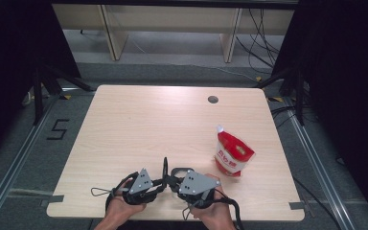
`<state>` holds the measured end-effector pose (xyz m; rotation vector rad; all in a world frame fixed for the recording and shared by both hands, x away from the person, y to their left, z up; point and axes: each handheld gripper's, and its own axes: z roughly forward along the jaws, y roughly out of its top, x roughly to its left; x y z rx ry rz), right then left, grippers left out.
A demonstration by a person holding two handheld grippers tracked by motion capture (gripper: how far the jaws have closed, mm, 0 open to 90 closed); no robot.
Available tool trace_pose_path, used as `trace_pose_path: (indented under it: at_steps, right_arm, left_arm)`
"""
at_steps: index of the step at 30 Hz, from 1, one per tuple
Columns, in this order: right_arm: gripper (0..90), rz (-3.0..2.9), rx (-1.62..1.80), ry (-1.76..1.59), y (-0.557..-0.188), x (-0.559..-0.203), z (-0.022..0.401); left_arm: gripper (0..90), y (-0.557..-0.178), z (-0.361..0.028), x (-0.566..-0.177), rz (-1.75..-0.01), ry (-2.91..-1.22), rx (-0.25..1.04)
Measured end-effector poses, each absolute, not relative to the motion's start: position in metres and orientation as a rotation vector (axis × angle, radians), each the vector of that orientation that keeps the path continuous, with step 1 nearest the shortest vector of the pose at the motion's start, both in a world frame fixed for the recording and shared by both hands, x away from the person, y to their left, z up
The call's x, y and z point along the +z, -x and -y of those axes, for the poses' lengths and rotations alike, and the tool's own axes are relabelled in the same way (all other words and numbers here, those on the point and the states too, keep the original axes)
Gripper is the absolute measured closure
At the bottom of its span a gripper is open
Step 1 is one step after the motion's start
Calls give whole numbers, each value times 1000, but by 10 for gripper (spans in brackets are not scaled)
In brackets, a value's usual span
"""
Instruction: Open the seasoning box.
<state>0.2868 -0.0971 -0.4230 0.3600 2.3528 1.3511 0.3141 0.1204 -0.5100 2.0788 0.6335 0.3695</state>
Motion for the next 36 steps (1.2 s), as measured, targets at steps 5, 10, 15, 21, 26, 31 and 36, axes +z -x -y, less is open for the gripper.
trace_pose_path:
  at_steps: [5,10,15,21,26,31,36]
  right_arm:
    - [869,-2350,1352,-357,-287,-424,96]
    - [855,-2355,1355,-369,-287,-424,97]
    - [829,-2356,1358,-390,-286,-427,104]
    - [777,-2301,1372,-444,-286,-428,129]
    - [702,-2251,1376,-516,-288,-434,158]
    - [608,-2233,1391,-582,-288,-437,183]
    - [547,-2195,1409,-655,-285,-443,207]
  left_arm:
    - [751,-313,-119,-510,-634,-2066,358]
    - [737,-313,-119,-510,-646,-2053,343]
    - [676,-312,-121,-508,-652,-2035,340]
    - [542,-311,-129,-506,-649,-2035,341]
    - [442,-309,-133,-502,-672,-2032,326]
    - [356,-308,-137,-501,-663,-2048,320]
    - [316,-303,-141,-500,-680,-2041,315]
